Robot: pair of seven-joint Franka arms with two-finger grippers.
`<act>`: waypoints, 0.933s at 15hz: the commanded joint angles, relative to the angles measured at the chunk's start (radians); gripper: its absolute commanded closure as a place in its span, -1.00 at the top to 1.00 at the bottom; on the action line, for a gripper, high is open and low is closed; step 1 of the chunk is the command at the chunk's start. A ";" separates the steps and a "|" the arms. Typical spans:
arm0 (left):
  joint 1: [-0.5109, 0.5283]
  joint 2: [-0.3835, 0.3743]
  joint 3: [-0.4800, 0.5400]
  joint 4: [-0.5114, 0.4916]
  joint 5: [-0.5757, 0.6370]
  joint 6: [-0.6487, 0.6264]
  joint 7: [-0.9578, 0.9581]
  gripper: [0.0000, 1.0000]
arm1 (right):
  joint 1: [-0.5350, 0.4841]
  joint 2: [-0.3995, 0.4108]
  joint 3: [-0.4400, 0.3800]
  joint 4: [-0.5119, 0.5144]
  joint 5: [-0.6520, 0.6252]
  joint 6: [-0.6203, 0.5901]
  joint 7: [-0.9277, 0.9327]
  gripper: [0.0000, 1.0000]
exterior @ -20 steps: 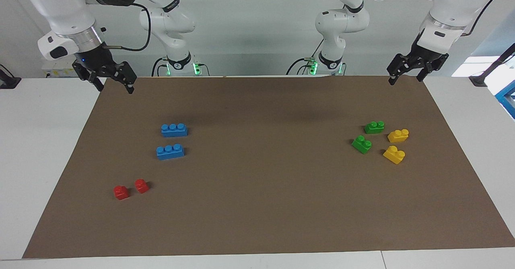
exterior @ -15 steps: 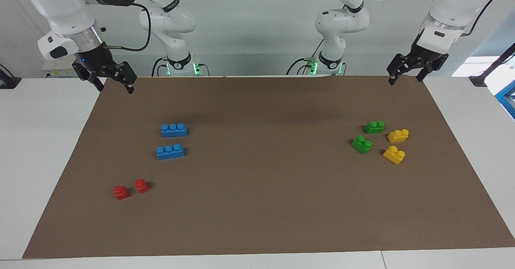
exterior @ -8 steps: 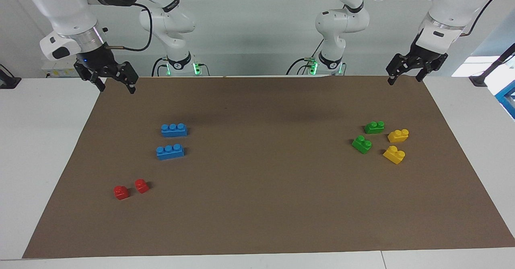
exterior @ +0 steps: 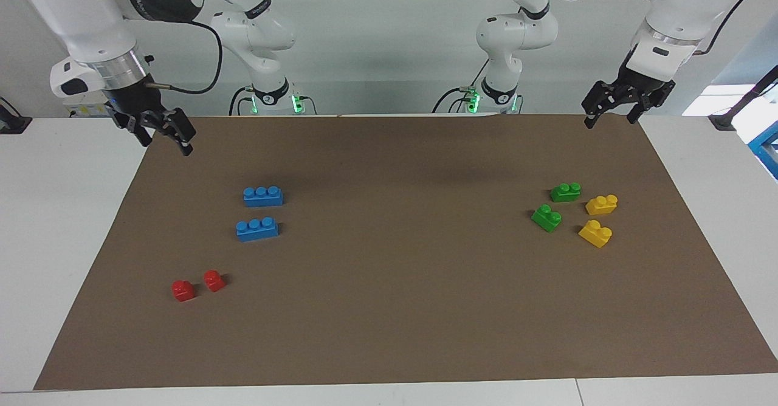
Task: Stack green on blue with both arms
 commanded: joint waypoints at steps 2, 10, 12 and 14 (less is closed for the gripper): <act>-0.001 -0.020 0.003 -0.028 -0.015 0.022 0.015 1.00 | -0.053 0.032 0.009 -0.065 0.148 0.024 0.333 1.00; -0.001 -0.070 0.003 -0.127 -0.015 0.033 -0.035 1.00 | -0.063 0.211 0.009 -0.055 0.303 0.125 0.699 1.00; -0.004 -0.105 0.003 -0.208 -0.015 0.091 -0.117 1.00 | -0.058 0.254 0.010 -0.047 0.330 0.134 0.702 1.00; -0.005 -0.139 0.000 -0.277 -0.015 0.141 -0.238 1.00 | -0.054 0.282 0.009 -0.044 0.385 0.157 0.705 1.00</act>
